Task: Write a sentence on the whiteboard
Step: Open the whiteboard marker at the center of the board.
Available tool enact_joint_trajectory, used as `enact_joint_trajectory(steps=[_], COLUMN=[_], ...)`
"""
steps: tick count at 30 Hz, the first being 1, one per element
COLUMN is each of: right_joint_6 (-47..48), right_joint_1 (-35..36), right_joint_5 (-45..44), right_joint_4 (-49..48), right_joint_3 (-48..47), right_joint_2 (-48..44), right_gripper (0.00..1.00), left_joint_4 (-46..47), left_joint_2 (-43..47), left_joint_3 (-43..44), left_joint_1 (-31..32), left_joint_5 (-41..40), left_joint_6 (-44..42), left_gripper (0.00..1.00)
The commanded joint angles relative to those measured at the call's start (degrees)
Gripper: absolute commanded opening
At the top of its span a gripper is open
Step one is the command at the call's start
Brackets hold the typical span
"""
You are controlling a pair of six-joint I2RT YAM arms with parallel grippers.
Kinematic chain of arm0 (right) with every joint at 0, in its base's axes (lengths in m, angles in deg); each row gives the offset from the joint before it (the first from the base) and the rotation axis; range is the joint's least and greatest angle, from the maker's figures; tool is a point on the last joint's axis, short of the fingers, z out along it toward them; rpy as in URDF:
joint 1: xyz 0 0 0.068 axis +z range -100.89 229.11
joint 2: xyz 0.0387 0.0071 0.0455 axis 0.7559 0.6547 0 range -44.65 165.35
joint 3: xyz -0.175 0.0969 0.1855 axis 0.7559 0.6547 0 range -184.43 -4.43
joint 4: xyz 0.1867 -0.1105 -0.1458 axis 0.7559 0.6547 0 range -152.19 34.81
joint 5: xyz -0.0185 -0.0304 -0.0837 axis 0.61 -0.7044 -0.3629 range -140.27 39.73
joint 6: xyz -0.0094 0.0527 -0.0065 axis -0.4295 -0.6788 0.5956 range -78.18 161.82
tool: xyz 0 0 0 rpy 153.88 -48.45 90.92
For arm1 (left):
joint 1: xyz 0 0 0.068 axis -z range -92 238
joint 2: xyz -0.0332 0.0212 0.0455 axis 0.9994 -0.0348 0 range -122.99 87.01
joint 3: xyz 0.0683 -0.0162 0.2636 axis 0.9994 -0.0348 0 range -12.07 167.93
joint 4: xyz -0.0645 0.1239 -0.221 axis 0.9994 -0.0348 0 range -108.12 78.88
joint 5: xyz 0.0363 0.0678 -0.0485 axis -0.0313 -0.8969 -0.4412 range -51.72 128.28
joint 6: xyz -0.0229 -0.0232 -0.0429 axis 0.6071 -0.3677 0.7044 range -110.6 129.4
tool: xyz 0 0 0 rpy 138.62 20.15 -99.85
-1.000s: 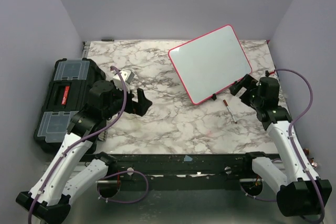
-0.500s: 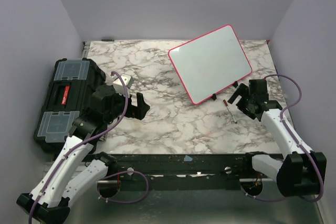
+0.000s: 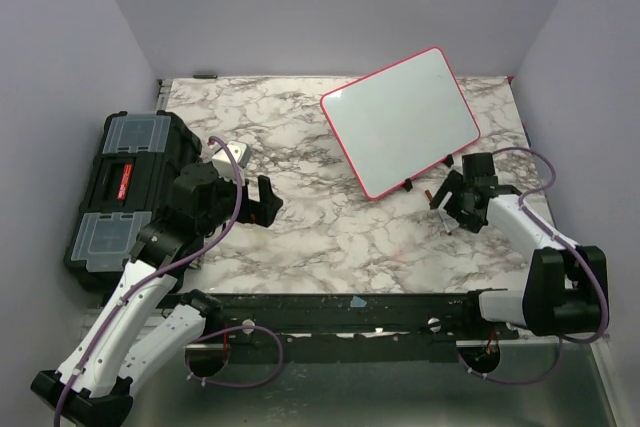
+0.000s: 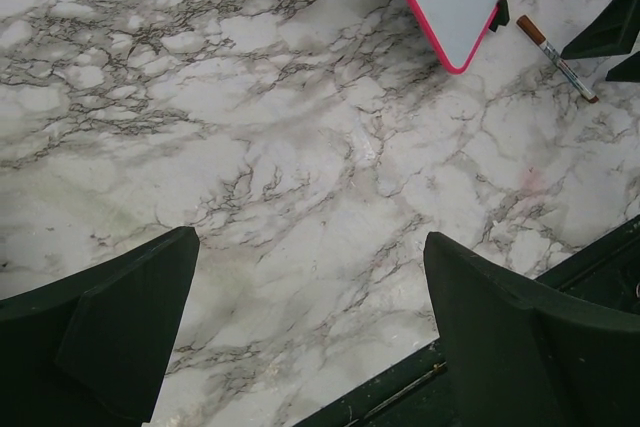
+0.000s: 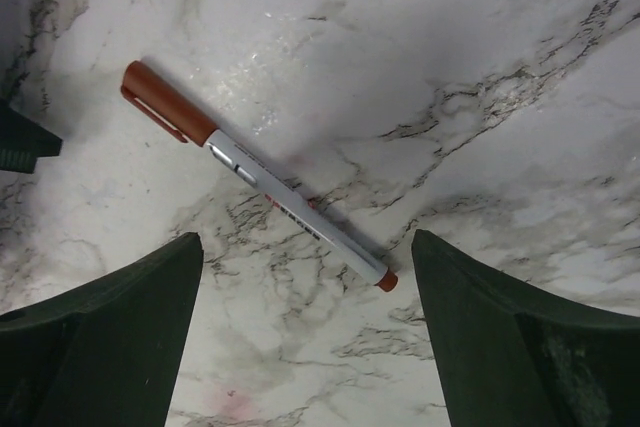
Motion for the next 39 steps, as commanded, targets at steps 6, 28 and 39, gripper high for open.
enact_joint_trajectory(steps=[6,28,39], right_joint_6=[2.28,3.52,4.56], right_joint_1=[0.67,3.97,5.75], right_joint_5=[-1.61,-2.52,-1.47], right_joint_4=[-0.84,-0.03,0.19], right_joint_3=[-2.30,-3.94,-3.50], right_joint_2=[7.56,11.18,8.74], right_gripper=[0.69,0.27,0.01], left_joint_4=[0.55,0.64,0.74], left_joint_2=[0.15,0.28,0.52], left_joint_3=[-0.14,-0.21,-0.36], left_joint_1=[0.22,0.22,0.21], left_joint_5=[-2.74,-3.18,-3.19], left_joint_6=[0.21,0.04,0.03], left_gripper=[0.97,0.97,0.97])
